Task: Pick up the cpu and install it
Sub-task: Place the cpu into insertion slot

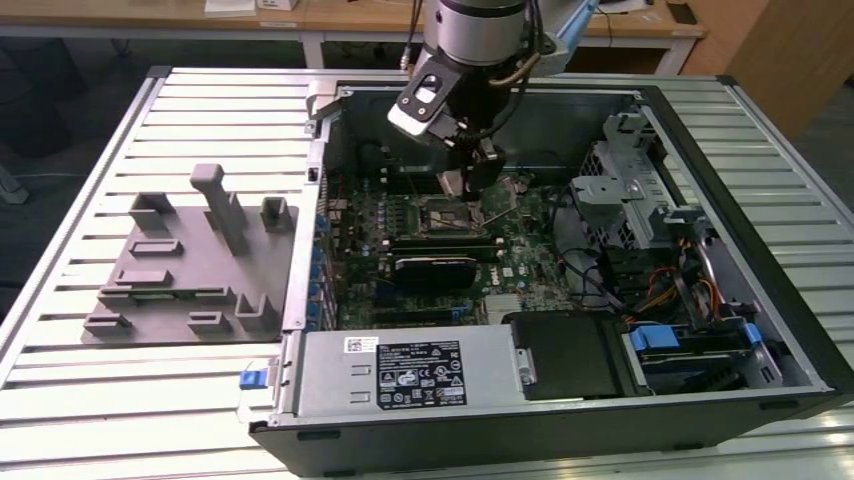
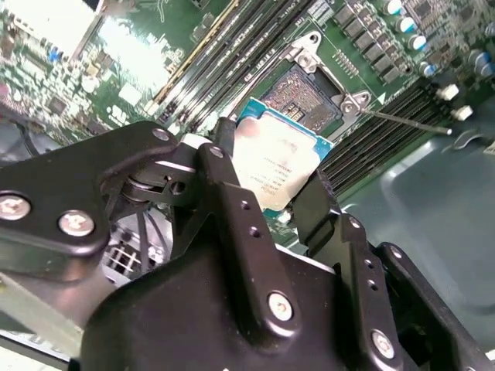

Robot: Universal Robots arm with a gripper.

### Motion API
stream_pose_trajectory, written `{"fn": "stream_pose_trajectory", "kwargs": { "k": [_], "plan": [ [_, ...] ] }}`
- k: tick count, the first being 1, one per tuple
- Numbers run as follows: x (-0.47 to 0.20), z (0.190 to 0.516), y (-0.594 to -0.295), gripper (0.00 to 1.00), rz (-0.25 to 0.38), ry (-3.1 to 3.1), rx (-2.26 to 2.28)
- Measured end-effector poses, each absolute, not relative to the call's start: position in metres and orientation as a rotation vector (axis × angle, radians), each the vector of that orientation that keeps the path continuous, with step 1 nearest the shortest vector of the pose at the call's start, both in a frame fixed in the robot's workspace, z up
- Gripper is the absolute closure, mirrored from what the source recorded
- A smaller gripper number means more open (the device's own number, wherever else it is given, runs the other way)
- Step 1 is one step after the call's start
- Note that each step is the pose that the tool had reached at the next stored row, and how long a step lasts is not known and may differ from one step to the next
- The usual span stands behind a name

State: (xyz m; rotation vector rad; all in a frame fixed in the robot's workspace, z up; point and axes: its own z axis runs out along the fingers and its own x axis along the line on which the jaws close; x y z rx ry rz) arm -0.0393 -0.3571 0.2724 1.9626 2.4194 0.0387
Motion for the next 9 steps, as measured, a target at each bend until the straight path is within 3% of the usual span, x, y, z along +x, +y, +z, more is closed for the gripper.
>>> {"fn": "stream_pose_trajectory", "kwargs": {
  "k": [9],
  "plan": [
    [-0.0393, 0.2708, -0.3571, 0.46, 0.036, 2.289, 2.111]
  ]
}}
